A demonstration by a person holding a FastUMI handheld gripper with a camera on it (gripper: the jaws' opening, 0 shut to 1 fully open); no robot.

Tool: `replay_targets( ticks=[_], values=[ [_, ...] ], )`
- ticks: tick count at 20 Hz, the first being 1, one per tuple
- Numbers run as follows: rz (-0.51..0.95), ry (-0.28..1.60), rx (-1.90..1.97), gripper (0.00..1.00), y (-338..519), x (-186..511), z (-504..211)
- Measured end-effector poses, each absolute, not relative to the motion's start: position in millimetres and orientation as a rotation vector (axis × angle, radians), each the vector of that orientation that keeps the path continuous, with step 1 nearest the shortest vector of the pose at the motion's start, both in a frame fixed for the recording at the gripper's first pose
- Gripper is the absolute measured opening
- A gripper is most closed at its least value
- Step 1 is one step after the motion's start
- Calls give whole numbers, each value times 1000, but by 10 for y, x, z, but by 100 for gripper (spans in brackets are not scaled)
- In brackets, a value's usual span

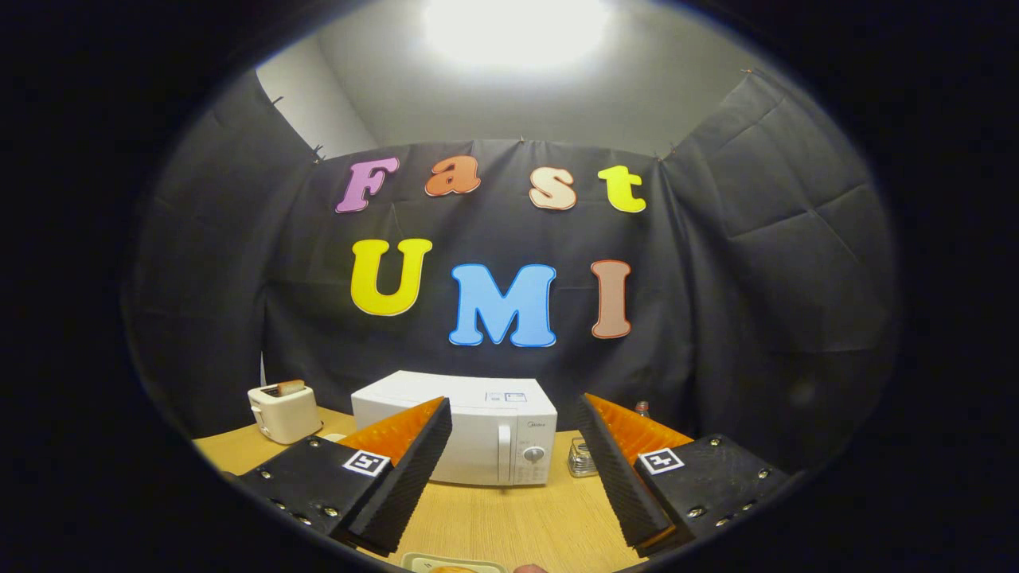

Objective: Open the microwave, put the food inside, and close the microwave door.

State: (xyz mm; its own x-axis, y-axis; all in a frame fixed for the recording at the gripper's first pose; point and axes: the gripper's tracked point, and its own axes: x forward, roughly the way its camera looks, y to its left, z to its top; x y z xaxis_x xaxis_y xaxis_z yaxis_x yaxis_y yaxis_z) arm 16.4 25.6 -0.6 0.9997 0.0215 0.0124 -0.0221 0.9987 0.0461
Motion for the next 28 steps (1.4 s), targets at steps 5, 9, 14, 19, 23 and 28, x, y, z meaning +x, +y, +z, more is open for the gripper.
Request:
replay_targets(
  ticks=[5, 9, 14, 19, 23, 28],
  values=[
    [25, -19, 68, 98, 170, 397, -25],
    [32, -20, 87, 98, 112, 646, -60],
    [52, -25, 82, 98, 103, 923, -147],
    [78, -10, 82, 98, 122, 1190, -318],
    [102, 12, 74, 98, 154, 1403, -493],
    [140, 61, 58, 98, 236, 1682, -832]
  ],
)
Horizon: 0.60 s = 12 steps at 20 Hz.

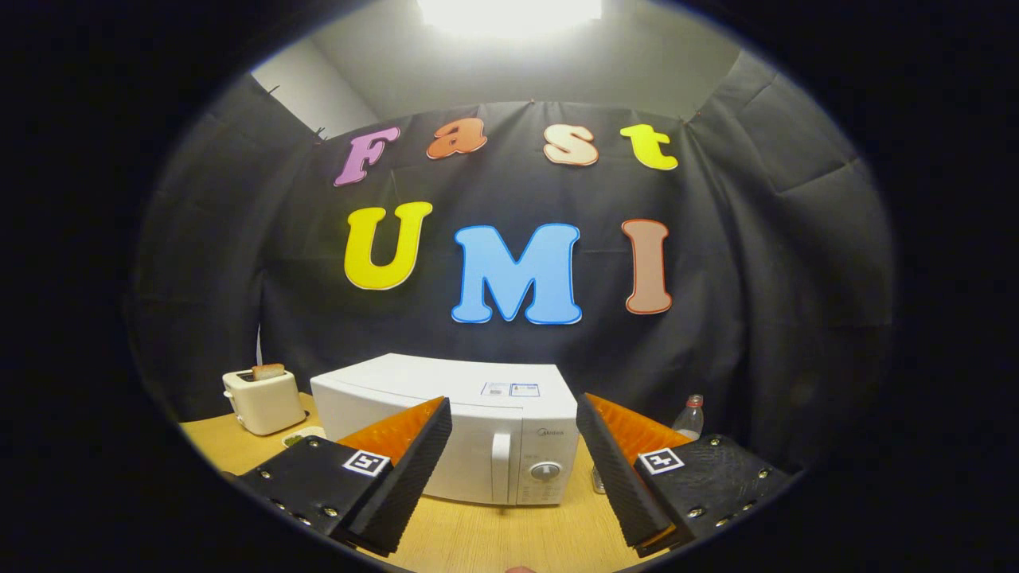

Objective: Open the microwave, put the food inside, and close the microwave door.

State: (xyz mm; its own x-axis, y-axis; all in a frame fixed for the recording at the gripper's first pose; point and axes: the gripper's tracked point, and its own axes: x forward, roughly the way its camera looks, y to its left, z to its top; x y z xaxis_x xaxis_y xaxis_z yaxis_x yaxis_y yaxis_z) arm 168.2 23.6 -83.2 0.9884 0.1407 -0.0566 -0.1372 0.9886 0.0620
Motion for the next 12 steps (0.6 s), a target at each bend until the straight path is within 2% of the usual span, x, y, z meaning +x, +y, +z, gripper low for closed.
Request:
replay_targets(
  ticks=[12],
  values=[
    [217, 250, 27, 98, 538, 2347, -1883]
  ],
)
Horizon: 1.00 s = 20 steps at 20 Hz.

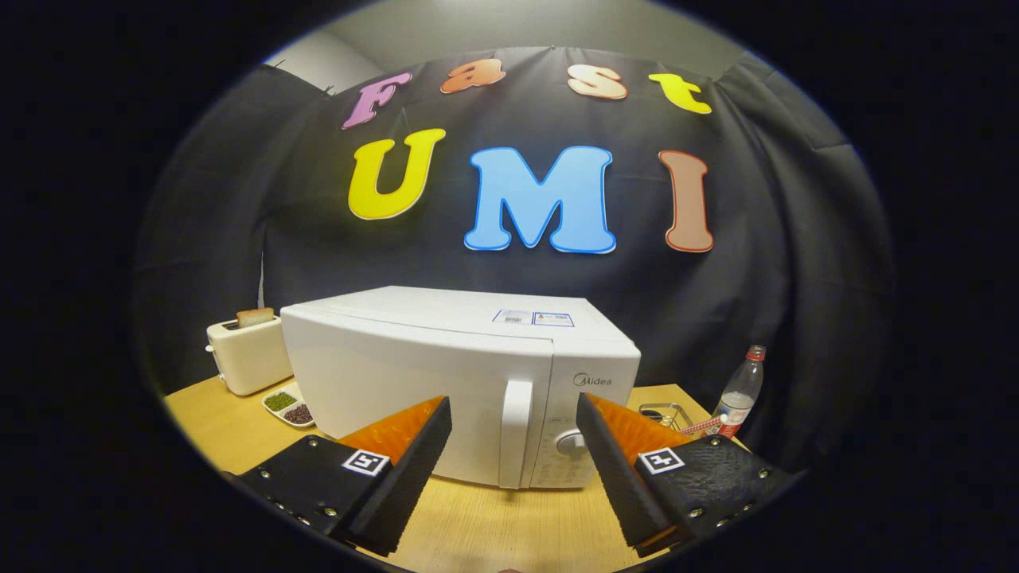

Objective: Open the microwave, put the food inside, and close the microwave door.

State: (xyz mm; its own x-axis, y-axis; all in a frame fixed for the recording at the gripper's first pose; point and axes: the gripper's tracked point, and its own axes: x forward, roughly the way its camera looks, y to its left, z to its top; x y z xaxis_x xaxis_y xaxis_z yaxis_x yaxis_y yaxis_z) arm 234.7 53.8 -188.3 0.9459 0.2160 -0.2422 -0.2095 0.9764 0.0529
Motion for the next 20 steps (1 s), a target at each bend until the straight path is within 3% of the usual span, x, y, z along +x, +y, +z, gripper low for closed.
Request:
replay_targets(
  ticks=[6, 8, 11, 12, 13, 15, 17, 20],
  values=[
    [209, 329, 48, 94, 600, 2569, -2249],
    [199, 354, 58, 82, 598, 2619, -2339],
    [172, 373, 70, 81, 562, 2680, -2418],
    [178, 372, 81, 50, 576, 2688, -2410],
    [168, 374, 79, 45, 580, 2733, -2436],
    [199, 382, 94, 44, 649, 2678, -2416],
    [172, 380, 60, 26, 613, 2721, -2439],
    [173, 392, 67, 20, 651, 2737, -2449]
  ],
)
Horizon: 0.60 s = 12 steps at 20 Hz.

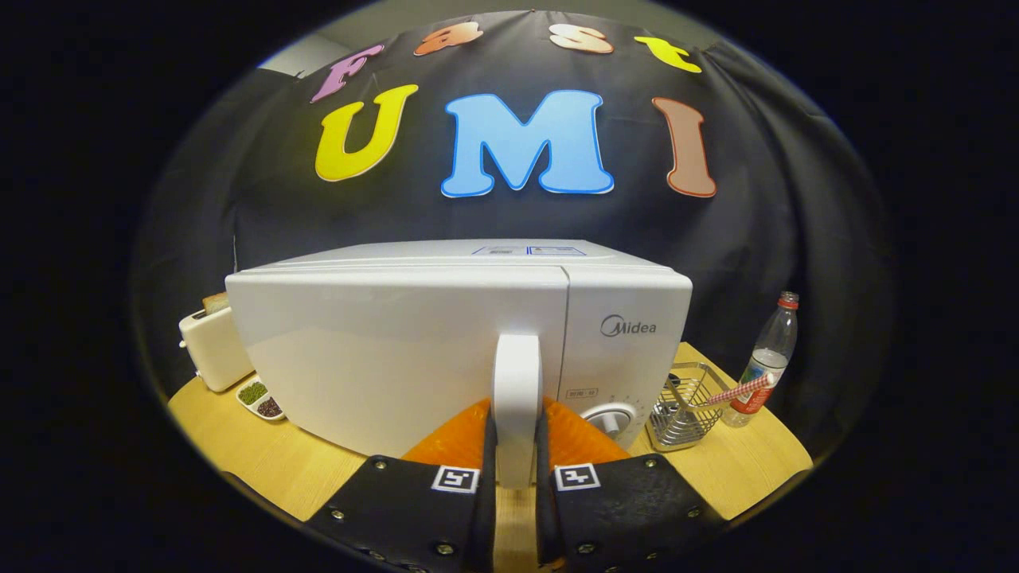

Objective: Open the microwave, put the food inside, and close the microwave door.

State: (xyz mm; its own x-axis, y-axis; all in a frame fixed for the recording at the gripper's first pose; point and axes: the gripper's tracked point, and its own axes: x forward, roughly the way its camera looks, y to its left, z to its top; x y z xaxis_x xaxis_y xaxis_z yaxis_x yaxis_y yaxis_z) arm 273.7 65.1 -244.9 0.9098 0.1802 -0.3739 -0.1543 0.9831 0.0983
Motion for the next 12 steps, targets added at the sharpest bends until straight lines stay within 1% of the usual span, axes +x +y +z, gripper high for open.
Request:
replay_targets(
  ticks=[1, 2, 7, 8, 10, 12],
  values=[
    [175, 398, 62, 20, 642, 2731, -2460],
    [176, 396, 50, 12, 640, 2742, -2452],
    [195, 421, 58, 12, 635, 2683, -2444],
    [193, 427, 63, 11, 647, 2572, -2438],
    [194, 383, -3, 11, 665, 2385, -2373],
    [186, 389, -19, 12, 688, 2229, -2379]
  ],
)
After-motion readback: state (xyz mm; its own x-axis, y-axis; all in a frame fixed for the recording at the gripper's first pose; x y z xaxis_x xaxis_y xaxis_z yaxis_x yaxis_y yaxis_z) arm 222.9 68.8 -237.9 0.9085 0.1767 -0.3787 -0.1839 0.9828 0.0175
